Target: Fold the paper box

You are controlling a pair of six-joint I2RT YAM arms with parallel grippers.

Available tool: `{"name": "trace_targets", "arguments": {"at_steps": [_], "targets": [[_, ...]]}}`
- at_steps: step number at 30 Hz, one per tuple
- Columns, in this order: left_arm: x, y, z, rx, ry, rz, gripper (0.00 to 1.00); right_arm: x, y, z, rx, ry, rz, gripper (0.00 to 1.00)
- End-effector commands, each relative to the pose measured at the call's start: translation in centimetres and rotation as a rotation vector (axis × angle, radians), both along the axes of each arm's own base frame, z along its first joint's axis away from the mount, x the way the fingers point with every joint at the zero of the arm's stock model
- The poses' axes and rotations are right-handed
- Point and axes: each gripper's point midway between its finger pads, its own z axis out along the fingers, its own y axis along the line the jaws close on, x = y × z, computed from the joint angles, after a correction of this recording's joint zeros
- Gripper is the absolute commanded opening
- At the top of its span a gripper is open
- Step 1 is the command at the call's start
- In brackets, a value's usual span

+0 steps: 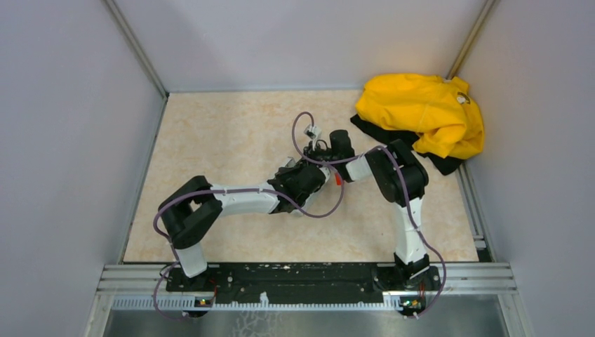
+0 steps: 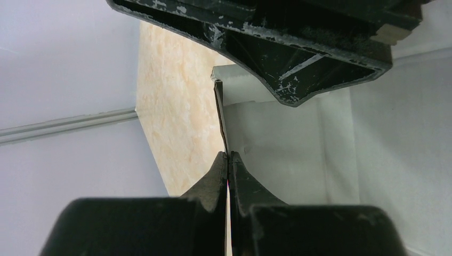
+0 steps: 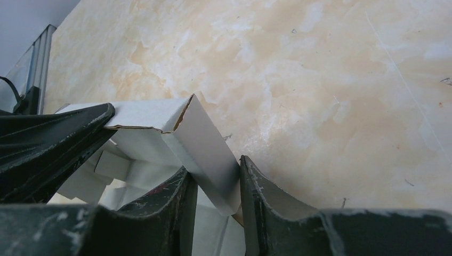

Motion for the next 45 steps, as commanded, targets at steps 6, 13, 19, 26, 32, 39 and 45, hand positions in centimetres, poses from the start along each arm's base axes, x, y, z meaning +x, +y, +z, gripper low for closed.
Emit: {"name": "trace_targets", "arguments": {"at_steps": [6,13,19,26,32,39,45], "targets": [[-0.9,-3.2,0.5,-0.159,0.092,-0.086,0.02,4.0,-0.1,3.5,-0.104,-0.129,-0.135,0.26],[-1.0,-3.8,0.8,-0.193,0.102,-0.09,0.03,3.7,0.2,3.6,-0.108,-0.179,-0.149,0.28],[-1.1,-3.6,0.7,-0.193,0.103,-0.088,0.02,3.0,0.1,3.5,-0.08,-0.187,-0.141,0.4],[-1.1,-3.5,0.8,-0.186,0.098,-0.088,0.03,2.0,-0.1,4.6,-0.034,-0.225,-0.119,0.43],[-1.0,-3.4,1.1,-0.18,0.092,-0.087,0.03,1.6,-0.9,6.0,0.041,-0.258,-0.126,0.43],[-0.8,-3.5,1.2,-0.179,0.086,-0.084,0.03,1.9,-2.3,6.6,0.07,-0.274,-0.164,0.42],[-0.7,-3.6,1.5,-0.172,0.079,-0.085,0.03,2.0,-2.9,6.8,0.104,-0.267,-0.183,0.42]]}}
